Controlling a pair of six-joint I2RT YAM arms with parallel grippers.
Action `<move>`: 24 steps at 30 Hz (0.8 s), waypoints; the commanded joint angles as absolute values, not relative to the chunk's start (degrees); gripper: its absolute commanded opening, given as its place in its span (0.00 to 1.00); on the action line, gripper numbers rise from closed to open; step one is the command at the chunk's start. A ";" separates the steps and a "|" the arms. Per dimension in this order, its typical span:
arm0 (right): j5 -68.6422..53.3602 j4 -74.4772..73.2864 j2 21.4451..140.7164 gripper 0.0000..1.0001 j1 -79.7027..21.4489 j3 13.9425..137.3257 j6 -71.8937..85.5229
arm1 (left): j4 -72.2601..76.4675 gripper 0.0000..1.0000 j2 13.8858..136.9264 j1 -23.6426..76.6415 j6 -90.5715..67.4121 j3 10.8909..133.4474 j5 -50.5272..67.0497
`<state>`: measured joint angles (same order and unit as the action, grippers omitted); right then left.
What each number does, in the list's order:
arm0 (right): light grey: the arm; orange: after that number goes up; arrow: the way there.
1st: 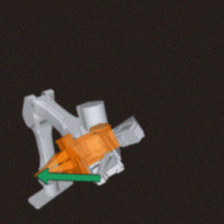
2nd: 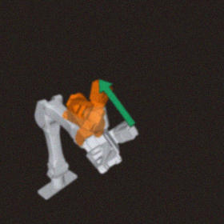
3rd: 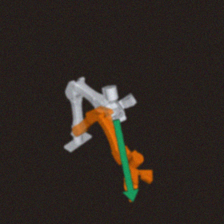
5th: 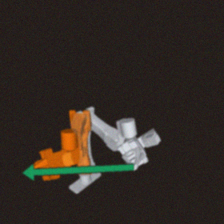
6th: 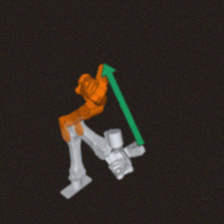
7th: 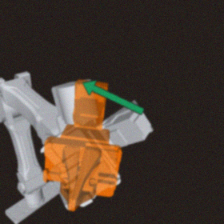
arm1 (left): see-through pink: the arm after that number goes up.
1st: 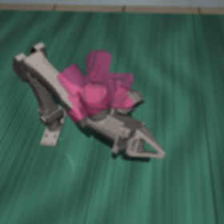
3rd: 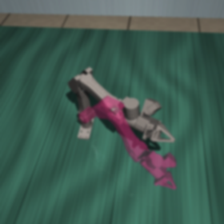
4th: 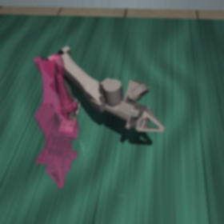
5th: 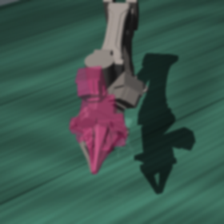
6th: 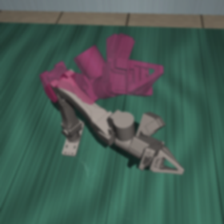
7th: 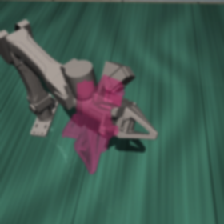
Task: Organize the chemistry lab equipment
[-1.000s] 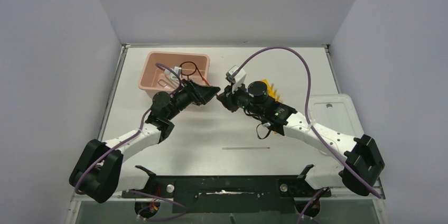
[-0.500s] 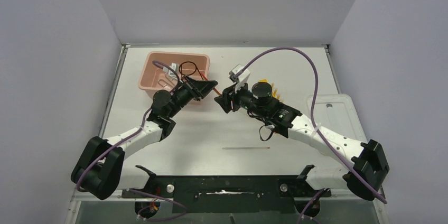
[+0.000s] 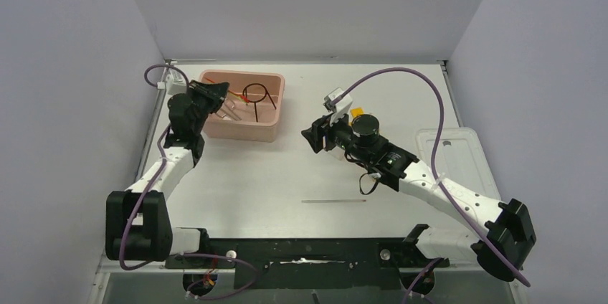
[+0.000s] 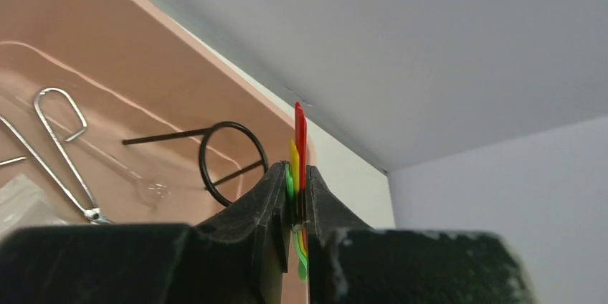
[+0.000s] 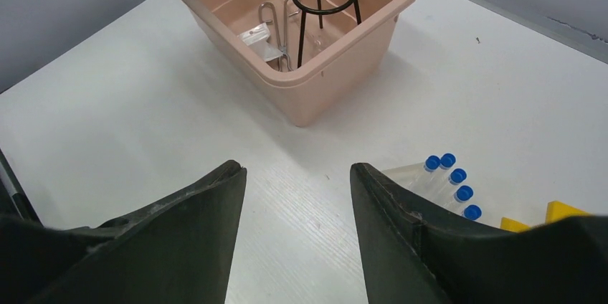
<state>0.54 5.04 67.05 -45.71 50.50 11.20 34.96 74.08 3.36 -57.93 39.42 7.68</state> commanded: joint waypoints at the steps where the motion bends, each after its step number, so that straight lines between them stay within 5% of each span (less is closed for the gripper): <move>1: 1.19 6.59 65.91 0.56 -45.23 50.21 11.63 | 14.97 0.03 79.39 2.85 -47.59 51.75 1.14; 11: 0.53 6.35 65.55 0.56 -44.11 49.21 11.15 | 3.29 0.13 86.63 2.31 -41.11 59.99 -4.37; 17: 0.37 6.14 64.79 0.57 -43.30 48.43 11.12 | 3.10 0.59 86.56 2.11 -40.13 59.94 -3.70; 24: 1.24 5.98 63.82 0.57 -42.57 47.53 11.48 | 5.93 0.65 80.18 3.09 -37.41 59.25 -3.54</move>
<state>0.45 4.12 66.74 -43.18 47.72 11.18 1.93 86.70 2.48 -40.71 57.45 -3.09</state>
